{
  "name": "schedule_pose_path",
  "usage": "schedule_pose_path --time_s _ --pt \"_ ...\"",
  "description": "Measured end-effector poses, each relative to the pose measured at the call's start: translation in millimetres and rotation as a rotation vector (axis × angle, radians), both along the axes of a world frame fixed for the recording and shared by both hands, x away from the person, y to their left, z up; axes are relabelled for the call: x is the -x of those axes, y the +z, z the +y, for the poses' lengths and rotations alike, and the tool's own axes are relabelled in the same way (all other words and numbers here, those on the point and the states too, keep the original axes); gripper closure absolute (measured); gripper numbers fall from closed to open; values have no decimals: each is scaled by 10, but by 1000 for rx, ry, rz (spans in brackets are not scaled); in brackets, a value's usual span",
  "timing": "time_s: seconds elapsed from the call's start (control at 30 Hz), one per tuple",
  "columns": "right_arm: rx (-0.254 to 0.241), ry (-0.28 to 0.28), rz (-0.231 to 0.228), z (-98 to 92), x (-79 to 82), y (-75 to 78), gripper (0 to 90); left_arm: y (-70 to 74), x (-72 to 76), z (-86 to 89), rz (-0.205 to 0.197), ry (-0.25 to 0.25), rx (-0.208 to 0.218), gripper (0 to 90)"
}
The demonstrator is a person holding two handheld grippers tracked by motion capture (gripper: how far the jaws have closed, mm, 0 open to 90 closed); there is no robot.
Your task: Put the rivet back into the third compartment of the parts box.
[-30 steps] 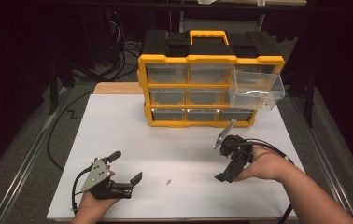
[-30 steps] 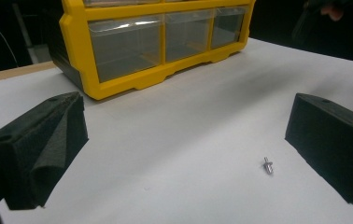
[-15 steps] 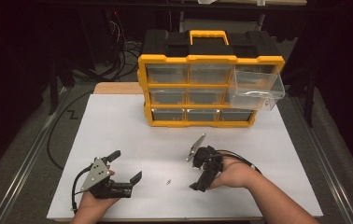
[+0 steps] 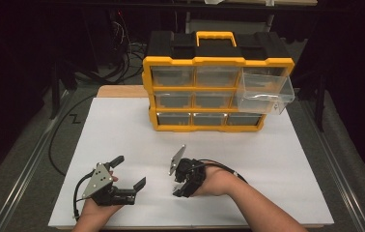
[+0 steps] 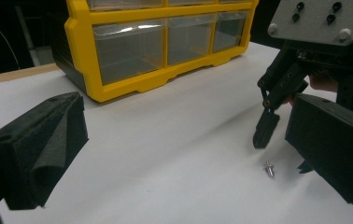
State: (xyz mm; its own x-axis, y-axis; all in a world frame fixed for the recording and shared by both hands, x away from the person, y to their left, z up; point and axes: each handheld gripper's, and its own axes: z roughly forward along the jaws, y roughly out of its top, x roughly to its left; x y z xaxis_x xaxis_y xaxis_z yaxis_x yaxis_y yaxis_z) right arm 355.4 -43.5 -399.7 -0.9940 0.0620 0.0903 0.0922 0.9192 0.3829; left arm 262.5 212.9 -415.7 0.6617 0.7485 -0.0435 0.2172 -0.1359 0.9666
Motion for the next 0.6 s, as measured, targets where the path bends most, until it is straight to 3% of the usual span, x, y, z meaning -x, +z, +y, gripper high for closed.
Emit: schedule_pose_path --time_s 0.03,0.07,0.3,0.43,0.6 --pt "0 0 0 0 0 0 542 0 1 0 0 -1 0 4" --pt "9 12 -13 59 -18 -8 615 0 1 0 0 -1 0 3" --pt "45 65 -32 175 3 -73 713 -1 3 6 0 0 1 3" --pt "43 63 -65 170 21 -78 781 -3 0 5 0 -2 0 4" --pt "42 66 -73 175 35 -80 837 -2 0 1 -2 -3 2 3"
